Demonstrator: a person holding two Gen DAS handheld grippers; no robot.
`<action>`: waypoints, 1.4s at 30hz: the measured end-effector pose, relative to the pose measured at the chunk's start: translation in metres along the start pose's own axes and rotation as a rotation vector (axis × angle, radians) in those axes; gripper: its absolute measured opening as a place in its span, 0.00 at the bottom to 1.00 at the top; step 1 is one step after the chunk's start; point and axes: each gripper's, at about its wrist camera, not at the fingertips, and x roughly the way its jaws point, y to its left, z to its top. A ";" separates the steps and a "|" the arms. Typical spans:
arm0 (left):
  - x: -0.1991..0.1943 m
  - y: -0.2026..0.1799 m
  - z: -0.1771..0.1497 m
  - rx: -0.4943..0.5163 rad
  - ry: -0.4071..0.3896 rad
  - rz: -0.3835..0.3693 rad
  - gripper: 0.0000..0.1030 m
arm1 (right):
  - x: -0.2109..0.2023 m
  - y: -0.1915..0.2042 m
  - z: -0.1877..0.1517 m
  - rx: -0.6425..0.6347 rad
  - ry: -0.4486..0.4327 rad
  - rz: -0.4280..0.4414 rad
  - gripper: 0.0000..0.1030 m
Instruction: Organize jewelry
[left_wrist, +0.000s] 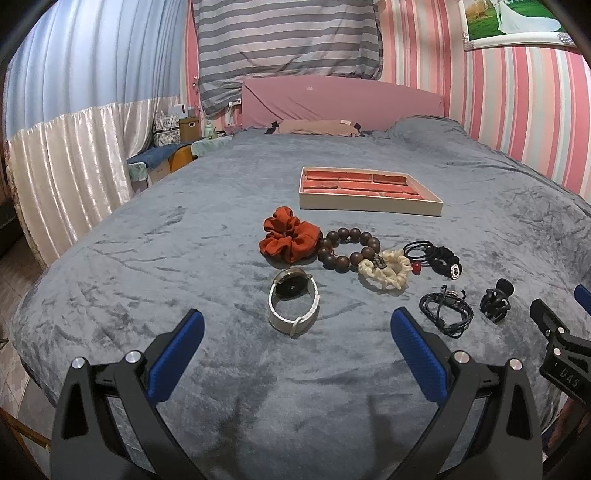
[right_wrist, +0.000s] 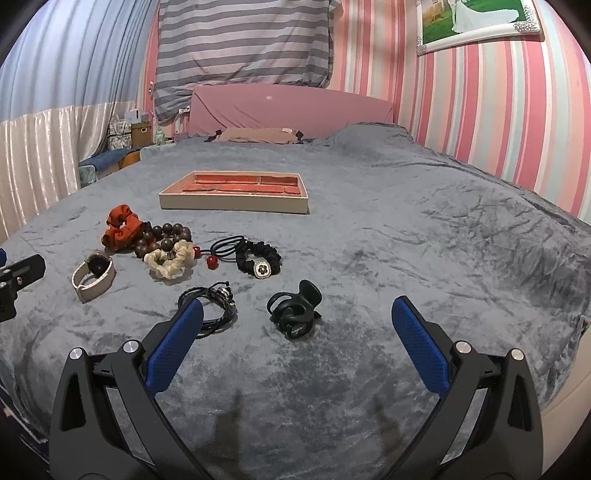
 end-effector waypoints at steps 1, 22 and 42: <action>0.001 0.000 0.000 0.001 0.000 -0.001 0.96 | 0.002 0.001 -0.001 0.000 0.007 -0.002 0.96; 0.037 0.021 0.012 -0.010 0.049 -0.021 0.96 | 0.037 0.024 0.005 0.008 0.064 0.064 0.96; 0.109 0.061 0.010 -0.019 0.161 -0.022 0.95 | 0.097 0.059 -0.002 0.026 0.195 0.095 0.72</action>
